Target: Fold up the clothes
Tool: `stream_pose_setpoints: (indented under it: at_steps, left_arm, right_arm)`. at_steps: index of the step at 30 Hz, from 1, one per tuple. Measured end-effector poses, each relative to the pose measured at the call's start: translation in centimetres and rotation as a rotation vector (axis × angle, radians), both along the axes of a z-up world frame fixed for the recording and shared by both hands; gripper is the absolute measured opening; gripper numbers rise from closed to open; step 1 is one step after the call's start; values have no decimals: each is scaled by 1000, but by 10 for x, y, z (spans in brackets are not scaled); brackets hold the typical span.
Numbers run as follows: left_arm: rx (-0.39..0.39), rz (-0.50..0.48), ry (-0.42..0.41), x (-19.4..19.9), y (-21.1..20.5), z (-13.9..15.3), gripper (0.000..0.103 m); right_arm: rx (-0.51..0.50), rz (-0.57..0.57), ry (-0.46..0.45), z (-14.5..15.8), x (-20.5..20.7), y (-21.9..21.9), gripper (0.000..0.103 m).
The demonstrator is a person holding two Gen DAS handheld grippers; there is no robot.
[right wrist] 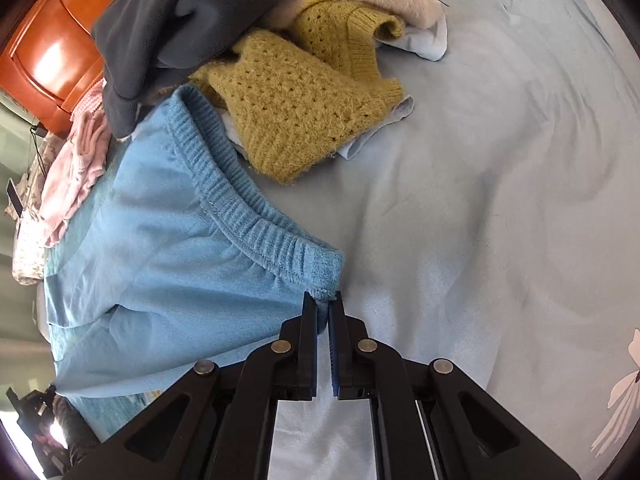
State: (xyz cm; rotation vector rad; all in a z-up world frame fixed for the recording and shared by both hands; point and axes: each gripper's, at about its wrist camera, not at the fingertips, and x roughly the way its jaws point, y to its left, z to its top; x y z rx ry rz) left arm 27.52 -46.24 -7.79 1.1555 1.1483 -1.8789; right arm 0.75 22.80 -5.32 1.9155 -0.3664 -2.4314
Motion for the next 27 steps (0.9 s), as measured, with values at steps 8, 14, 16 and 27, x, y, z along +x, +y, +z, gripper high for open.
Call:
stream_pose_setpoints:
  at_steps: [8,14,16,27]
  left_arm:
    - [27,11,-17,1,-3,-10,5]
    - [-2,-24,60,-20,-16,8,6]
    - [3,-56,87,-38,-23,13,8]
    - [127,-64,178,-132,-53,-30,36]
  right_arm:
    - [14,-3,-39,-13,-5,-3,4]
    - [20,-13,-67,-12,-9,-1,14]
    - [22,-10,-61,1,-11,0,27]
    - [49,114,140,60,-53,-49,36]
